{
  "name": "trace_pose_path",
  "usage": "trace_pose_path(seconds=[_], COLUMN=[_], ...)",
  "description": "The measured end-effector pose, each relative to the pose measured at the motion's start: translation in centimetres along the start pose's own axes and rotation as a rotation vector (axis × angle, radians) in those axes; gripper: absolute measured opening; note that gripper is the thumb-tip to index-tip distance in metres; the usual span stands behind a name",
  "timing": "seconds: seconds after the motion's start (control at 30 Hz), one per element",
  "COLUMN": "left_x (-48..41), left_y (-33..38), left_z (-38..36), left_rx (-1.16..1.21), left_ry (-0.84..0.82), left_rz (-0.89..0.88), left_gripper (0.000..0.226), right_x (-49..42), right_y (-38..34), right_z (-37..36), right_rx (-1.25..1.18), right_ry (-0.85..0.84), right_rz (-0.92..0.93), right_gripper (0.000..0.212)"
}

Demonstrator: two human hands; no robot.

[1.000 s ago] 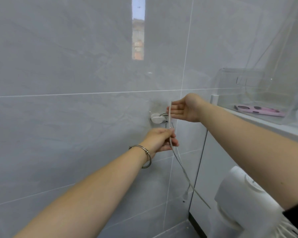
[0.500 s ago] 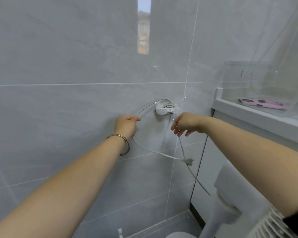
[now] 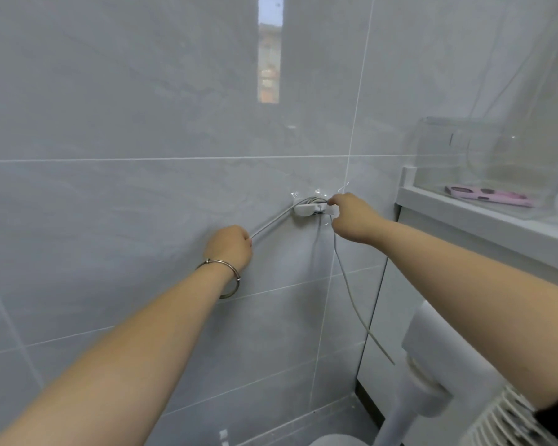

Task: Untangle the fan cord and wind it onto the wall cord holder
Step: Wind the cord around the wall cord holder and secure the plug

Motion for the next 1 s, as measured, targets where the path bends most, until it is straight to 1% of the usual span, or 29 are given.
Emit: trace_pose_path(seconds=[0.13, 0.3, 0.47, 0.53, 0.63, 0.73, 0.8, 0.9, 1.0], left_x=[-0.3, -0.3, -0.2, 0.0, 0.0, 0.3, 0.3, -0.3, -0.9], left_y=[0.2, 0.8, 2.1, 2.4, 2.7, 3.2, 3.4, 3.7, 4.7], left_z=[-0.5, -2.1, -3.3, -3.6, -4.1, -5.3, -6.2, -6.9, -6.2], left_rx=[-0.179, -0.397, -0.512, -0.557, -0.581, -0.564, -0.498, -0.247, -0.001], left_ry=[0.03, 0.032, 0.042, 0.045, 0.025, -0.019, -0.064, -0.125, -0.089], left_rz=[-0.015, -0.067, -0.14, -0.185, -0.22, -0.224, -0.184, -0.086, -0.054], left_gripper=[0.021, 0.031, 0.034, 0.035, 0.035, 0.035, 0.034, 0.025, 0.02], right_x=[-0.6, -1.3, -2.1, -2.4, -2.8, -2.8, -2.6, -2.4, -2.7], right_y=[-0.7, -1.1, -1.4, -1.4, -1.1, -0.7, -0.6, -0.3, -0.4], right_z=[-0.6, -1.3, -1.8, -2.1, -1.9, -1.8, -1.9, -1.7, -1.4], right_rx=[0.04, 0.126, 0.185, 0.172, 0.133, 0.121, 0.137, 0.147, 0.173], right_ry=[-0.032, -0.044, -0.011, -0.01, 0.043, 0.066, 0.049, 0.04, 0.013], right_rz=[0.036, 0.089, 0.185, 0.191, 0.19, 0.213, 0.244, 0.267, 0.291], right_gripper=[0.062, 0.069, 0.059, 0.057, 0.055, 0.057, 0.061, 0.063, 0.062])
Point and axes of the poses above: each hand's wrist, its own x-axis away from the middle knuckle, its own z-axis out of the back of the hand, y = z × x, the point moved 5 cm from there along -x, towards the middle knuckle, and after that the axes turned 7 degrees about z, right-handed, at the moved point
